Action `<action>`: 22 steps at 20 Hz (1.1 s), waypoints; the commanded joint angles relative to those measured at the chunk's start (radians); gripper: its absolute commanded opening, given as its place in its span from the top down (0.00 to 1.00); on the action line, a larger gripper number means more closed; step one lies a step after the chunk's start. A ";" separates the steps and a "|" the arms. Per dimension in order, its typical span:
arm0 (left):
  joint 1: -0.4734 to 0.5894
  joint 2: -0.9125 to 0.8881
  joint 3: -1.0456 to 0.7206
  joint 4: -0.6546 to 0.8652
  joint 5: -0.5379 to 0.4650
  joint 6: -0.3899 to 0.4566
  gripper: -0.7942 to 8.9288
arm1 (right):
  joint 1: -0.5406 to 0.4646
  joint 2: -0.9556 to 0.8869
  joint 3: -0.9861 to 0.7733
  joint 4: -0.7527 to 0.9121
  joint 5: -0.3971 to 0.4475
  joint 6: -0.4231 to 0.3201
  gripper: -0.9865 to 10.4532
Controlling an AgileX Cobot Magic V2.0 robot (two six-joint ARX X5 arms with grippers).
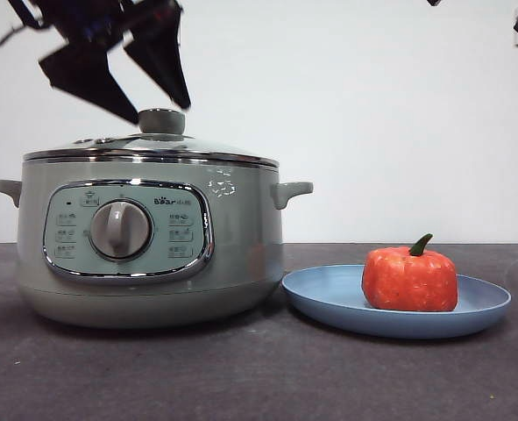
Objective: Take the pumpkin out from the steamer,put the pumpkin in the blue plate,close the lid
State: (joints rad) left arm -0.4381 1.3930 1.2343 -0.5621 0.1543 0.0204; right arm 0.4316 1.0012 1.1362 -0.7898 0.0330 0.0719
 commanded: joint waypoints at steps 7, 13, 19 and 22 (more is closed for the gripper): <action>-0.002 -0.268 -0.011 -0.099 0.000 0.008 0.93 | 0.003 -0.019 -0.028 0.043 -0.008 -0.029 0.93; -0.023 -0.545 -0.227 -0.017 -0.114 0.032 0.93 | 0.016 -0.223 -0.296 0.354 -0.005 -0.005 0.93; -0.027 -0.776 -0.488 0.040 -0.154 0.029 0.93 | 0.034 -0.327 -0.449 0.480 0.000 0.027 0.93; -0.027 -0.771 -0.487 -0.009 -0.154 0.029 0.92 | 0.034 -0.328 -0.449 0.455 -0.001 0.025 0.93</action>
State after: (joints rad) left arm -0.4637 0.6193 0.7513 -0.5625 0.0021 0.0418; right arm 0.4652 0.6754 0.6945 -0.3370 0.0292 0.0868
